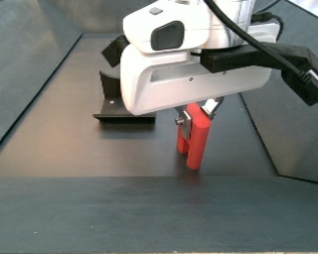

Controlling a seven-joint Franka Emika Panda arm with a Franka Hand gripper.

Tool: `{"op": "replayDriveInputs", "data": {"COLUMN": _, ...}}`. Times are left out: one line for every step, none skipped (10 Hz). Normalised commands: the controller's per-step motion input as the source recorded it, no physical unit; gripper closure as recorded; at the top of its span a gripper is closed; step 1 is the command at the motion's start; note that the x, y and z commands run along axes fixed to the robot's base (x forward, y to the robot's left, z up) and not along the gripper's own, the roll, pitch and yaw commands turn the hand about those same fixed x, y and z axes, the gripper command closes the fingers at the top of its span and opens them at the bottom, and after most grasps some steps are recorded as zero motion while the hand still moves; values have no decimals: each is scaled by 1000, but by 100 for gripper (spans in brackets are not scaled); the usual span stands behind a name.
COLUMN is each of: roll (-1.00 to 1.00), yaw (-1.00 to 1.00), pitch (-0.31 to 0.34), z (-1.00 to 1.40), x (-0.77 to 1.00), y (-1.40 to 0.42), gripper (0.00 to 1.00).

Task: Pick up the square-circle object. Move up. Move to above the board. Insert the square-circle object.
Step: Pick up the square-circle object, then move up, then move to above the board.

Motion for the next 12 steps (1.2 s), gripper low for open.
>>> {"op": "replayDriveInputs", "data": {"roll": 0, "yaw": 0, "pitch": 0, "z": 0, "x": 0, "y": 0, "gripper": 100}}
{"op": "replayDriveInputs", "data": {"roll": 0, "yaw": 0, "pitch": 0, "z": 0, "x": 0, "y": 0, "gripper": 100}}
{"op": "replayDriveInputs", "data": {"roll": 0, "yaw": 0, "pitch": 0, "z": 0, "x": 0, "y": 0, "gripper": 100}}
{"op": "replayDriveInputs", "data": {"roll": 0, "yaw": 0, "pitch": 0, "z": 0, "x": 0, "y": 0, "gripper": 100}}
{"op": "replayDriveInputs", "data": {"roll": 0, "yaw": 0, "pitch": 0, "z": 0, "x": 0, "y": 0, "gripper": 100}}
{"op": "replayDriveInputs", "data": {"roll": 0, "yaw": 0, "pitch": 0, "z": 833, "x": 0, "y": 0, "gripper": 100}}
{"op": "replayDriveInputs", "data": {"roll": -10, "yaw": -22, "pitch": 27, "z": 767, "x": -13, "y": -50, "gripper": 100}}
{"op": "replayDriveInputs", "data": {"roll": -2, "yaw": -26, "pitch": 42, "z": 603, "x": -29, "y": -41, "gripper": 100}}
{"op": "replayDriveInputs", "data": {"roll": 11, "yaw": -27, "pitch": 46, "z": 442, "x": -27, "y": -26, "gripper": 100}}
{"op": "replayDriveInputs", "data": {"roll": 26, "yaw": -26, "pitch": 51, "z": 207, "x": -20, "y": -10, "gripper": 100}}
{"op": "replayDriveInputs", "data": {"roll": -195, "yaw": 247, "pitch": 78, "z": 1000, "x": -37, "y": -192, "gripper": 100}}
{"op": "replayDriveInputs", "data": {"roll": -188, "yaw": 233, "pitch": 86, "z": 1000, "x": -38, "y": -190, "gripper": 100}}
